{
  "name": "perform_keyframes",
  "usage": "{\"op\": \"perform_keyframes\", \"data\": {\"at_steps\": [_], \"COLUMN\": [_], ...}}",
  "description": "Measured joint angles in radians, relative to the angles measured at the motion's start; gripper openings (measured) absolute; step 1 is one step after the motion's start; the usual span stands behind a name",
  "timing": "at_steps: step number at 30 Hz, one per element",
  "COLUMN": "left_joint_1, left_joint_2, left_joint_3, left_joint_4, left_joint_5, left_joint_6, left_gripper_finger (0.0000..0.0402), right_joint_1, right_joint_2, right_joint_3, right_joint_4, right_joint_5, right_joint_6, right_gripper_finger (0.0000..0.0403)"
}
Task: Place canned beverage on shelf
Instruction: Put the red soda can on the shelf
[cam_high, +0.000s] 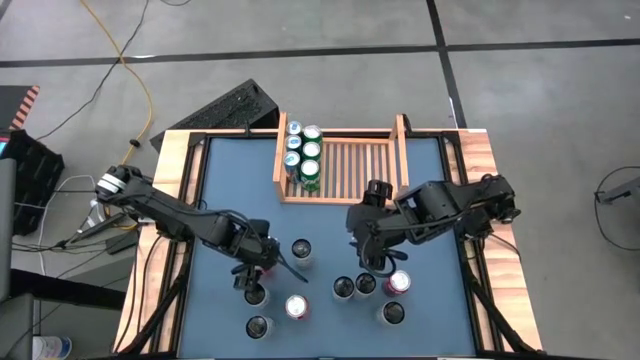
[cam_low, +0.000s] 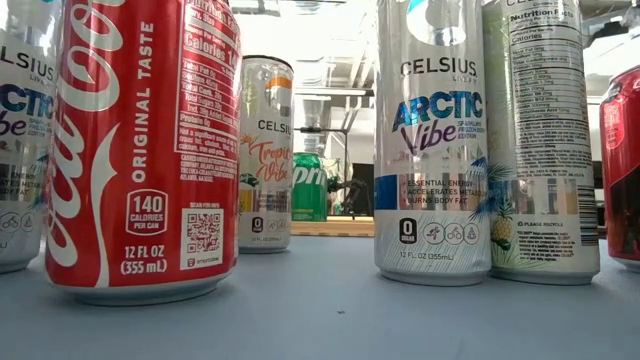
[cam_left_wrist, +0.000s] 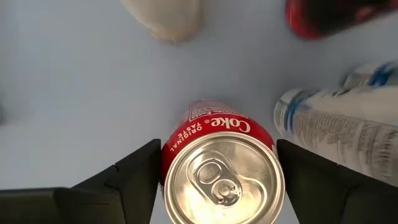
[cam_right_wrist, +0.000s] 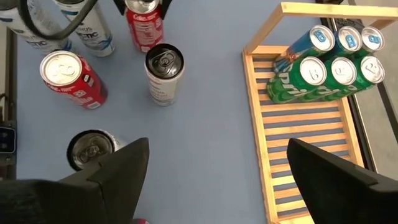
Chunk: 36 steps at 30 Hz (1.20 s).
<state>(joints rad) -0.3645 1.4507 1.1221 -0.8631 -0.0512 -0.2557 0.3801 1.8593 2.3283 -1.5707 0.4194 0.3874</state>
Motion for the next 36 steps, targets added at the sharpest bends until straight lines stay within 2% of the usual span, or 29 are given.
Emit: {"op": "perform_keyframes", "data": {"at_steps": [8,14,21,27,36], "left_joint_1": [0.091,0.219,0.392,0.529,0.687], "left_joint_2": [-0.055,-0.059,-0.034,0.099,0.378], "left_joint_3": [0.055,0.185,0.372,0.580,0.927], "left_joint_4": [-0.069,-0.167,-0.188,-0.222,-0.255], "left_joint_5": [0.018,0.044,0.046,0.062,0.070], "left_joint_6": [0.025,0.096,0.196,0.333,0.517], "left_gripper_finger": [0.0268,0.0268,0.0268,0.0268,0.0268], "right_joint_1": [0.000,-0.001,-0.001,-0.021,-0.042], "right_joint_2": [-0.065,-0.144,-0.214,-0.244,-0.260], "right_joint_3": [0.000,0.000,0.000,0.000,0.000], "right_joint_4": [0.000,0.000,0.000,0.000,0.000], "right_joint_5": [0.004,0.036,0.083,0.111,0.113], "right_joint_6": [-0.003,-0.003,-0.025,-0.082,-0.150], "right_gripper_finger": [0.0348,0.0344,0.0344,0.0344,0.0344]}}
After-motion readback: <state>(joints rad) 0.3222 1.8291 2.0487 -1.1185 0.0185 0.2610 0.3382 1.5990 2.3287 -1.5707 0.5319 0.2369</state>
